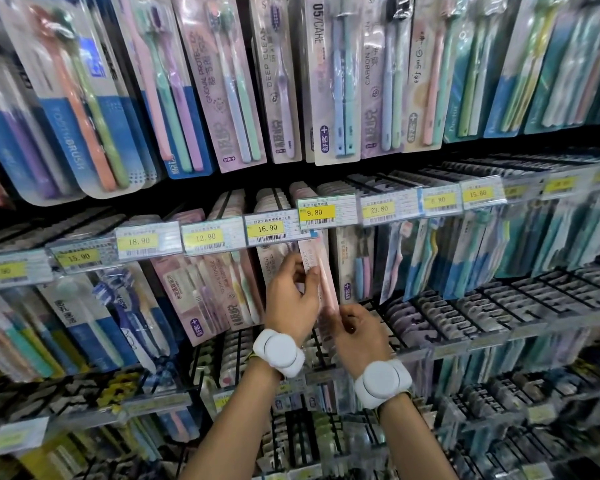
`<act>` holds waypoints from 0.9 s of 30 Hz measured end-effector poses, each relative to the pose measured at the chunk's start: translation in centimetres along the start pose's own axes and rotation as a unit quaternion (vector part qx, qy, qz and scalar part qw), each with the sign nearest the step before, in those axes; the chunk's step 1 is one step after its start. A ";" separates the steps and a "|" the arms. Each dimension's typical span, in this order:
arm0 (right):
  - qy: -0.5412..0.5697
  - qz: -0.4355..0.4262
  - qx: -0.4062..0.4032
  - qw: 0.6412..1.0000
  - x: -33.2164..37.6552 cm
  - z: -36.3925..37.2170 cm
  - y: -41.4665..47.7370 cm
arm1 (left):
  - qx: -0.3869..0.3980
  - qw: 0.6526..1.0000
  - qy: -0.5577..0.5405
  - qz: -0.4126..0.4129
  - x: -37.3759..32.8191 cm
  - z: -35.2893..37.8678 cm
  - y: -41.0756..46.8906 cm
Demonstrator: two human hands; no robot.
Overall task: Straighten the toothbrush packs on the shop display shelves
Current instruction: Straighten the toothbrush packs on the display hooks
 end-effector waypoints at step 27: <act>0.024 -0.015 0.018 0.999 -0.8 0.3 0.9 | 0.008 0.999 -0.019 -0.028 0.1 -0.2 -0.1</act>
Point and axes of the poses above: each hand's wrist, its own y-axis towards the middle knuckle, its own z-axis out of the palm, x = y × z, the point moved 1 cm from there along y, towards the middle knuckle, and after that the axes turned 12 degrees about -z, right-handed, at the moved point
